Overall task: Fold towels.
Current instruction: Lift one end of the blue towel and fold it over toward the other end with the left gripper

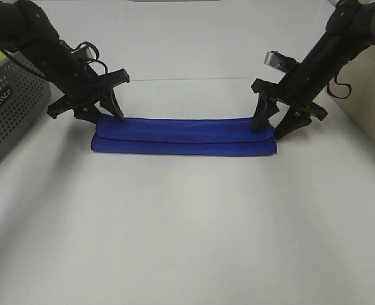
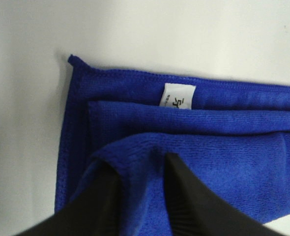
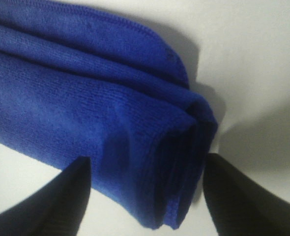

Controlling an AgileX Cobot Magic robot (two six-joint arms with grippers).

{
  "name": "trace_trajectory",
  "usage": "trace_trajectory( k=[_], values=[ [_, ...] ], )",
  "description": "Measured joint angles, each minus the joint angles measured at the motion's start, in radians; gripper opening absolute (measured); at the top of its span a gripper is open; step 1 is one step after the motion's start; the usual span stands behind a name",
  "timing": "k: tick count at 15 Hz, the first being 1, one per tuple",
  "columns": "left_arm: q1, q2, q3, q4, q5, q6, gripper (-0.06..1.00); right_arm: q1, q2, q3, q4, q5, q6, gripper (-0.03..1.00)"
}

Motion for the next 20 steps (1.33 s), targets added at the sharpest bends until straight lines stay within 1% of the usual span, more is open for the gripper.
trace_trajectory(
  k=[1,2,3,4,6,7,9,11,13,15,17,18,19,20],
  values=[
    [0.000,0.000,-0.014,0.000,0.015,-0.002,0.65,0.000,0.000,0.000,0.010,0.013,0.000,0.71],
    [0.000,0.000,-0.031,0.000,0.030,-0.002,0.76,0.000,0.000,0.000,0.016,0.017,0.000,0.74],
    [0.000,0.000,-0.044,0.003,0.049,-0.002,0.83,0.000,-0.003,0.000,0.017,0.017,0.000,0.75],
    [0.000,0.000,-0.050,0.022,0.061,-0.002,0.85,0.000,-0.013,0.000,0.013,0.017,0.000,0.75],
    [0.000,0.000,-0.050,0.105,0.102,-0.008,0.86,0.000,-0.050,0.000,-0.015,0.018,0.000,0.75],
    [0.000,0.000,-0.050,0.131,0.113,-0.016,0.86,0.000,-0.064,0.000,-0.026,0.018,0.000,0.75],
    [0.000,0.000,-0.050,0.142,0.107,-0.026,0.86,0.000,-0.069,0.000,-0.039,0.018,0.000,0.76],
    [0.000,0.003,-0.050,0.128,0.082,-0.028,0.86,0.000,-0.069,0.000,-0.042,0.018,0.000,0.76],
    [0.000,0.031,-0.052,0.092,0.071,-0.028,0.82,0.000,-0.069,0.000,-0.045,0.018,0.000,0.76],
    [-0.001,0.058,-0.053,0.049,0.069,-0.024,0.73,0.000,-0.069,0.000,-0.046,0.017,0.000,0.76],
    [-0.002,0.065,-0.054,0.041,0.063,-0.005,0.64,0.000,-0.069,0.000,-0.049,0.015,0.000,0.76],
    [-0.002,0.069,-0.054,0.040,0.056,-0.004,0.57,0.000,-0.069,0.000,-0.049,0.013,0.000,0.76],
    [-0.002,0.071,-0.054,0.040,0.050,-0.002,0.44,0.000,-0.069,0.000,-0.049,0.013,0.000,0.76],
    [-0.002,0.073,-0.054,0.041,0.049,-0.002,0.27,0.000,-0.069,0.000,-0.049,0.012,0.000,0.76]
  ],
)
